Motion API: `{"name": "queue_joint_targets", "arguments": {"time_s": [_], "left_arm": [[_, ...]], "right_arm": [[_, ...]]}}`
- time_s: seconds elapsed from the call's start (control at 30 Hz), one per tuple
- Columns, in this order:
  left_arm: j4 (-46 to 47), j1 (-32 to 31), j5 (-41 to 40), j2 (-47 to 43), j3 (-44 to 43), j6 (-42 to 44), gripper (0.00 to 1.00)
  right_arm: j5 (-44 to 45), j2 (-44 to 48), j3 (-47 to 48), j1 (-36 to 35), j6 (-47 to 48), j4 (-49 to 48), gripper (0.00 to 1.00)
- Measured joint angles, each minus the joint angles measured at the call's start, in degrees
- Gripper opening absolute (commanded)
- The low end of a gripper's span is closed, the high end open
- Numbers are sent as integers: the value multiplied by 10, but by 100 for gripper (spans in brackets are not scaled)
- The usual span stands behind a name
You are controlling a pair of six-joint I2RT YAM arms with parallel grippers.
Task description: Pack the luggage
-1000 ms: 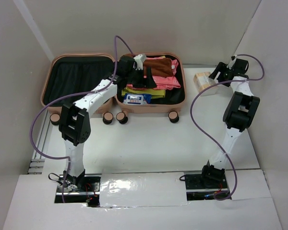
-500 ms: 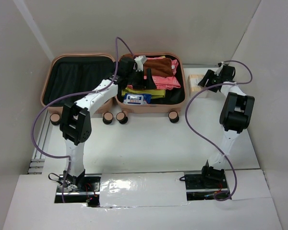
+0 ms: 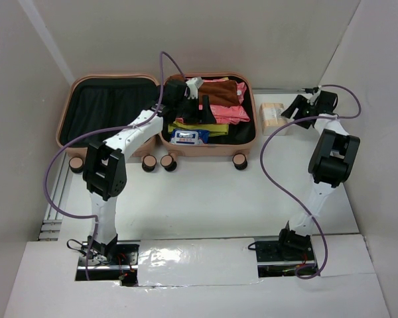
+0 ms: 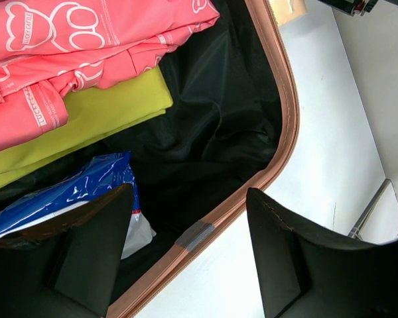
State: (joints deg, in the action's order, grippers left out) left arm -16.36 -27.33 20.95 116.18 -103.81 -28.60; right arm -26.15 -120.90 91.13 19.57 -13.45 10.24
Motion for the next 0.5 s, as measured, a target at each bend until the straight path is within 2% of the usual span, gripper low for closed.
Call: {"name": "queue_joint_targets", "arguments": {"time_s": [0.17,0.5], "left_arm": [[1,0,5,0,4,2,81],[-4,0,6,0,24,17,81]], "right_arm": [[-25,0,0,3,-5,-8,75],[-43,-39,38,3,-10,-15,61]]}}
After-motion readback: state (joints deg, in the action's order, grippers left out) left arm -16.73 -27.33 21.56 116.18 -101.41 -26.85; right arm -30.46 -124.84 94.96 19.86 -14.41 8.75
